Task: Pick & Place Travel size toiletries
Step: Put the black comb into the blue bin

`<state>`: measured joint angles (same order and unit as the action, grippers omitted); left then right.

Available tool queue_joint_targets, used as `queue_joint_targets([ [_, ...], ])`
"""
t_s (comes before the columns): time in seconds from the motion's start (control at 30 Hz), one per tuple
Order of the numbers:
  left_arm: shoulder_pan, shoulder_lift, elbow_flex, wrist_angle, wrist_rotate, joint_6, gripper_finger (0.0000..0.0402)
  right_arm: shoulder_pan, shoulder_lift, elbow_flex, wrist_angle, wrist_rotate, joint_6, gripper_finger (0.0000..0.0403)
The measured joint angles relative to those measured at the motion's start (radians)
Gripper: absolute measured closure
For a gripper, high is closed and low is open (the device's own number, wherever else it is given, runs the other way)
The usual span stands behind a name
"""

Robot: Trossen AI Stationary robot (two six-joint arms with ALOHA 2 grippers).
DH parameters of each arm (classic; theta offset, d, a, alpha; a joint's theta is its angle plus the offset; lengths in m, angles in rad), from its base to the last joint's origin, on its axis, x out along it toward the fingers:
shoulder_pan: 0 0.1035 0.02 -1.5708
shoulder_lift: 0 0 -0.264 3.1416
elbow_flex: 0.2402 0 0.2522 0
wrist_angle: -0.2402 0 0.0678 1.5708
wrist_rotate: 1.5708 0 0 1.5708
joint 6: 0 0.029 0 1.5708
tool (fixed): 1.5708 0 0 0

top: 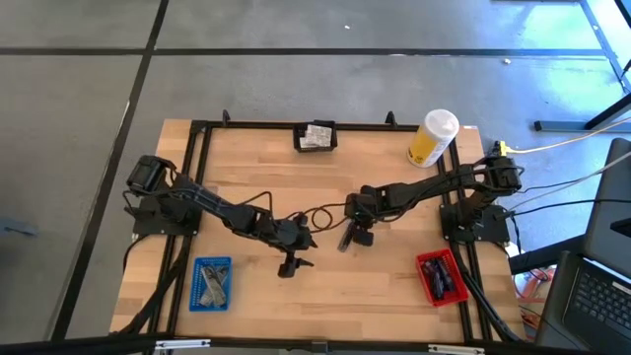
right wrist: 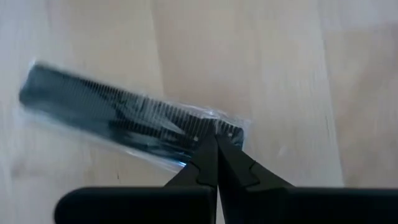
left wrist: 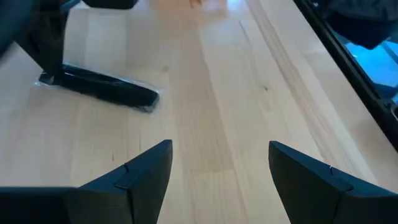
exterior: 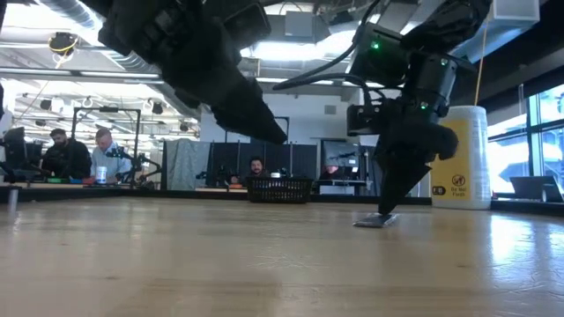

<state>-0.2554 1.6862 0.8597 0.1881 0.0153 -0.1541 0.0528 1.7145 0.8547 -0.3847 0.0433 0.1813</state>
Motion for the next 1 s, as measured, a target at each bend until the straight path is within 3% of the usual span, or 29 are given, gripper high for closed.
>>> queue_joint_targets([
  [0.33, 0.001, 0.012, 0.0, 0.035, -0.202, -0.06, 0.0141, -0.001, 0.002, -0.002, -0.006, 0.074, 0.533, 0.0403],
  [0.63, -0.008, 0.024, 0.0, 0.084, -0.235, -0.068, 0.0141, 0.02, -0.071, -0.004, -0.039, 0.12, 0.527, 0.0403],
  [0.83, -0.043, 0.034, 0.001, 0.139, -0.35, -0.081, 0.0141, 0.058, -0.216, 0.008, -0.047, 0.19, 0.513, 0.0403],
  [1.0, -0.072, 0.133, 0.025, 0.266, -0.438, -0.065, 0.0141, 0.063, -0.311, 0.01, -0.056, 0.255, 0.491, 0.0403],
])
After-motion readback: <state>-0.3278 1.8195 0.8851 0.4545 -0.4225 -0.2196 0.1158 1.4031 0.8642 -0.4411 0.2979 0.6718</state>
